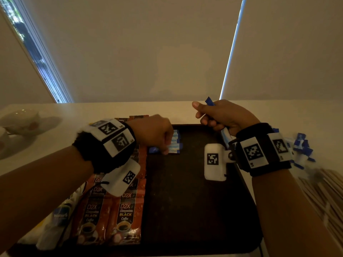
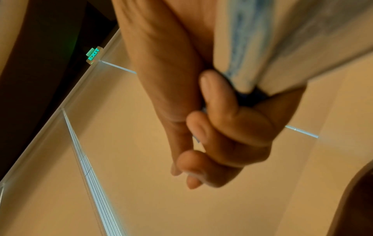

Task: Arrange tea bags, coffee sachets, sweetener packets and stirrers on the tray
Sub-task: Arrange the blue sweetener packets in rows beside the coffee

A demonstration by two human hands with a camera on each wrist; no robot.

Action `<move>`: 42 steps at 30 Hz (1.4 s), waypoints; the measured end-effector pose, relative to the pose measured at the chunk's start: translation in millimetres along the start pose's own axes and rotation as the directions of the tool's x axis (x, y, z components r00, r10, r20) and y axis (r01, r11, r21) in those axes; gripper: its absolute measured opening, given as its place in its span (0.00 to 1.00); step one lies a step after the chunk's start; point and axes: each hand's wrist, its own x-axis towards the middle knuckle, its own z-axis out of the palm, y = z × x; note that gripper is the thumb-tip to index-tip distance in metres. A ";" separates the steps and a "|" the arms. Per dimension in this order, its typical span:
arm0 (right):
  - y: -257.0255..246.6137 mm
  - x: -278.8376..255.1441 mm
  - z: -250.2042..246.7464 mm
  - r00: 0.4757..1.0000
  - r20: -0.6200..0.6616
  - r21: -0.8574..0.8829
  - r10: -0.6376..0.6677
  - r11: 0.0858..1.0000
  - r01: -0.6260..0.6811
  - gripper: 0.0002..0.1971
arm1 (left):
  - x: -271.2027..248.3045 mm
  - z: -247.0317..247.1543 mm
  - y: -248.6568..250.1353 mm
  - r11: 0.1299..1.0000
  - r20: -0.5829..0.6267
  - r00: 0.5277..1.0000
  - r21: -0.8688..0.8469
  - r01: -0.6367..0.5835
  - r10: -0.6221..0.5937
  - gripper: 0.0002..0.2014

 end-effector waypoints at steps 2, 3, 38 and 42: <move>-1.1 -0.6 0.8 1.000 0.005 0.002 0.008 1.000 -0.008 0.18 | 1.5 4.0 3.6 0.999 0.084 0.996 0.040 -0.003 0.000 0.14; -1.3 -0.7 1.5 1.000 0.009 -0.005 0.010 1.000 -0.010 0.18 | 2.8 5.8 5.6 0.998 0.105 0.995 0.058 -0.005 -0.001 0.15; -6.8 0.3 19.2 0.967 0.255 0.196 -0.024 0.980 -0.028 0.44 | 10.8 -21.0 22.1 0.748 -0.470 0.875 -0.620 -0.235 -0.115 0.04; -4.7 -0.1 13.4 0.967 0.254 0.117 -0.033 0.993 0.003 0.34 | 5.9 -28.8 8.6 0.746 -0.438 0.878 -0.647 -0.159 -0.193 0.05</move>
